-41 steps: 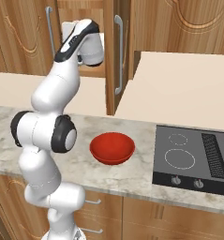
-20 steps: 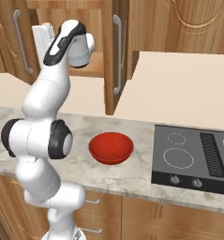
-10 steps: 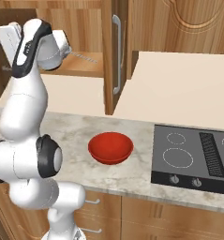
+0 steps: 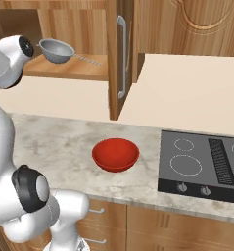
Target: Open the cabinet and setup a tea strainer by placing it in the bowl upright.
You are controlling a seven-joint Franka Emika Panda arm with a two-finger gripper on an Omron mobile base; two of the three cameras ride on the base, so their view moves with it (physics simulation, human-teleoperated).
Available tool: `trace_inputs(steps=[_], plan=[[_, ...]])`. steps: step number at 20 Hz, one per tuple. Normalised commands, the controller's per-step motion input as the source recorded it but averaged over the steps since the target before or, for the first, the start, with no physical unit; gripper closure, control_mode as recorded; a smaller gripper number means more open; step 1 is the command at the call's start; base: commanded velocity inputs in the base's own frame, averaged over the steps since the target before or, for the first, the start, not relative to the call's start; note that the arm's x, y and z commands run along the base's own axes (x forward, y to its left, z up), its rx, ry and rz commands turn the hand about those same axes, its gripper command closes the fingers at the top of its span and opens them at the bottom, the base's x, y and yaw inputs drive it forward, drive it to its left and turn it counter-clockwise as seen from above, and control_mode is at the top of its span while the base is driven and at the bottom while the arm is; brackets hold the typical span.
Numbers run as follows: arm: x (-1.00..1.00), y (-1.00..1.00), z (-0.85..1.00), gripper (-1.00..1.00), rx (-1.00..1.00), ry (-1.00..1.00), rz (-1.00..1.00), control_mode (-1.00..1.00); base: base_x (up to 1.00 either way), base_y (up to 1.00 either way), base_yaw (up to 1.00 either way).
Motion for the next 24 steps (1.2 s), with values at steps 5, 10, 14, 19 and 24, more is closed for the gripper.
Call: trace_inputs(steps=[5,10,14,19,24], plan=[[-0.05,0.28,-0.04,-1.00,-0.10,0.06,-0.32,-1.00,0.00,0.00,0.00],[0.00,0.12,-0.08,-1.00,-0.15,0.12,-0.23,-1.00,0.00,0.00,0.00],[0.01,-0.26,-0.39,-1.00,-0.29,0.12,-0.21,-1.00,0.00,0.00,0.00],[0.11,-0.61,-0.21,-1.00,-0.23,0.08,-0.11,-1.00,0.00,0.00,0.00],[0.44,-0.88,-0.51,-1.00,-0.10,0.09,-0.05,-1.00,0.00,0.00,0.00]])
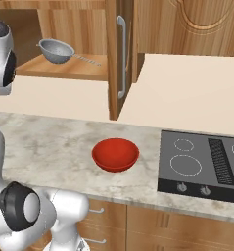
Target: Open the cabinet and setup a tea strainer by placing it in the bowl upright.
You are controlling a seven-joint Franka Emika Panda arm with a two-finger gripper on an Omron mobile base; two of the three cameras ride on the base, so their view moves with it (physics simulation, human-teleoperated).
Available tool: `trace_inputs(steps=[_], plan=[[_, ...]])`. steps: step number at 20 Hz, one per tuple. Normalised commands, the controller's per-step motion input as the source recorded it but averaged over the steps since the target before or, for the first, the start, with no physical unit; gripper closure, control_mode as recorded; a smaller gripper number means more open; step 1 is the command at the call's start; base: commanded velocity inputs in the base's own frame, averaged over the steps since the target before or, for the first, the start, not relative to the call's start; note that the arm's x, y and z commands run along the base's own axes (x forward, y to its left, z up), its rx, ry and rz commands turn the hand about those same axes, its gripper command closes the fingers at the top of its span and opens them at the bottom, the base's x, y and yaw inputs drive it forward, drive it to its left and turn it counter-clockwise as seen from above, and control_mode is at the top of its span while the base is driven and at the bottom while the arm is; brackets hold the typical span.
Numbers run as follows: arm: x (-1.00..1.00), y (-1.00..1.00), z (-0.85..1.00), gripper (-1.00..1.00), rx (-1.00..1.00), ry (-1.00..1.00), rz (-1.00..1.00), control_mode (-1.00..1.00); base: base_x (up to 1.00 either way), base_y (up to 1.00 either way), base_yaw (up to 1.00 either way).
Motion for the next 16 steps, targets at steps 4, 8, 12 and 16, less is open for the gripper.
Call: trace_inputs(steps=[4,8,12,16], plan=[[0.58,-0.53,-0.66,-1.00,-0.28,0.13,0.11,-1.00,0.00,0.00,0.00],[0.63,-0.21,-0.41,-1.00,-0.47,0.12,0.31,-1.00,0.00,0.00,0.00],[0.40,-0.67,-0.11,-1.00,-0.34,0.01,0.56,-1.00,0.00,0.00,0.00],[0.08,-0.47,-0.40,-1.00,-0.39,0.09,0.70,-1.00,0.00,0.00,0.00]])
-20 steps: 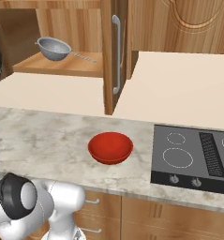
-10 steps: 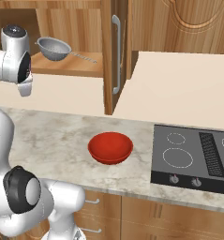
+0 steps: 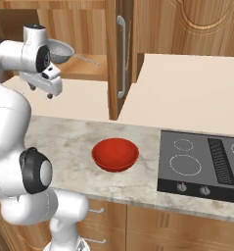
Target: Open the cabinet and setup a tea strainer by placing it in the bowl upright.
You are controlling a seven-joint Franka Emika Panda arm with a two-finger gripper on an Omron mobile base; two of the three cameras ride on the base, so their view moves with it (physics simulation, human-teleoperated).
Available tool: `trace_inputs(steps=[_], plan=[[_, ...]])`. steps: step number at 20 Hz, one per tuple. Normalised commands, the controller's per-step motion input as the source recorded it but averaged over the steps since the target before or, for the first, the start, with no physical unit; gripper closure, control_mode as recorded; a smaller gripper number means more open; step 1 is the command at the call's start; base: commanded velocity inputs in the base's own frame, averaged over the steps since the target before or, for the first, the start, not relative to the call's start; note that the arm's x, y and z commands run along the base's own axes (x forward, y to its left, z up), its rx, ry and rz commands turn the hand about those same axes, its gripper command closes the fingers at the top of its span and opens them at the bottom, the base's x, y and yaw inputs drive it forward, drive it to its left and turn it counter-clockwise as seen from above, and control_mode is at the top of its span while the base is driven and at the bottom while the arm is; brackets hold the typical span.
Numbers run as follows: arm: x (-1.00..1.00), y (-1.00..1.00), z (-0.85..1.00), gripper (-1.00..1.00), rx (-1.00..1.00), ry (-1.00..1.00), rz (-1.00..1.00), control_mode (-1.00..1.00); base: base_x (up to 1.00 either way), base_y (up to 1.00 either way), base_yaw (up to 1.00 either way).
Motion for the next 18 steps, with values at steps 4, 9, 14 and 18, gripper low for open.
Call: trace_inputs(steps=[4,9,14,18], plan=[[0.00,-0.17,-0.52,-1.00,-0.41,0.00,0.74,-1.00,0.00,0.00,0.00],[0.13,-0.02,-0.05,-1.00,-0.24,-0.25,0.46,-1.00,0.00,0.00,0.00],[0.10,0.00,0.27,-1.00,0.00,-0.55,0.23,-1.00,0.00,0.00,0.00],[0.00,0.00,0.45,-1.00,0.00,-0.58,0.15,-1.00,0.00,0.00,0.00]])
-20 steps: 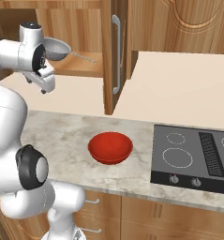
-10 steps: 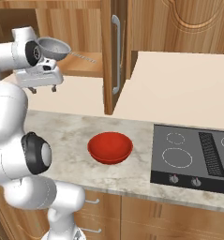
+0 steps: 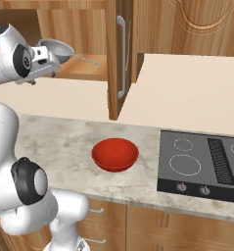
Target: Open the cabinet and setup a tea strainer by placing it in the bowl upright.
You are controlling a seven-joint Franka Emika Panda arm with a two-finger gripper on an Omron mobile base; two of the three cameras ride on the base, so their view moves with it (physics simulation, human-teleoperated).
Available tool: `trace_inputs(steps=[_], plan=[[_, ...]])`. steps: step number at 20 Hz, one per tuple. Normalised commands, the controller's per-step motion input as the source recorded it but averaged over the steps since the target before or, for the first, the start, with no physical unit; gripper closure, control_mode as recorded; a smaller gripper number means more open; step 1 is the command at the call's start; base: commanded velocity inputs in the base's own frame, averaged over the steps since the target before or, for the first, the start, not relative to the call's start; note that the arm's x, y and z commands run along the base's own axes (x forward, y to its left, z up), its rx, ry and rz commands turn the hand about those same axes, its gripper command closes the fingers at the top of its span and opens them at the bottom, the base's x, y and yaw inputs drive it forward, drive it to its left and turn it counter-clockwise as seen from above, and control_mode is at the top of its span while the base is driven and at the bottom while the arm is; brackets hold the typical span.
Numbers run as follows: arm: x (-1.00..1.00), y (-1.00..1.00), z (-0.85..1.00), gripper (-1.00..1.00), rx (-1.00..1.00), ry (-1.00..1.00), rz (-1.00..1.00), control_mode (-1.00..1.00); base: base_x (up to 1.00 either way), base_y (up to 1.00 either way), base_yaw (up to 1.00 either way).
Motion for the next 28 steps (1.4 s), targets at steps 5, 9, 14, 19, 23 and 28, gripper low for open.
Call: trace_inputs(steps=[5,9,14,19,23,28], plan=[[0.04,0.08,0.61,-1.00,0.05,-0.44,0.17,-1.00,0.00,0.00,0.00],[0.13,0.09,0.65,-1.00,0.23,-0.10,0.17,-1.00,0.00,0.00,0.00],[0.40,0.05,0.08,-1.00,0.10,0.00,0.02,-1.00,0.00,0.00,0.00],[0.22,0.22,0.12,-1.00,-0.06,-0.02,0.00,-1.00,0.00,0.00,0.00],[0.00,0.15,0.36,-1.00,-0.11,-0.08,0.01,-1.00,0.00,0.00,0.00],[0.09,0.02,0.16,-1.00,-0.07,0.00,0.01,-1.00,0.00,0.00,0.00]])
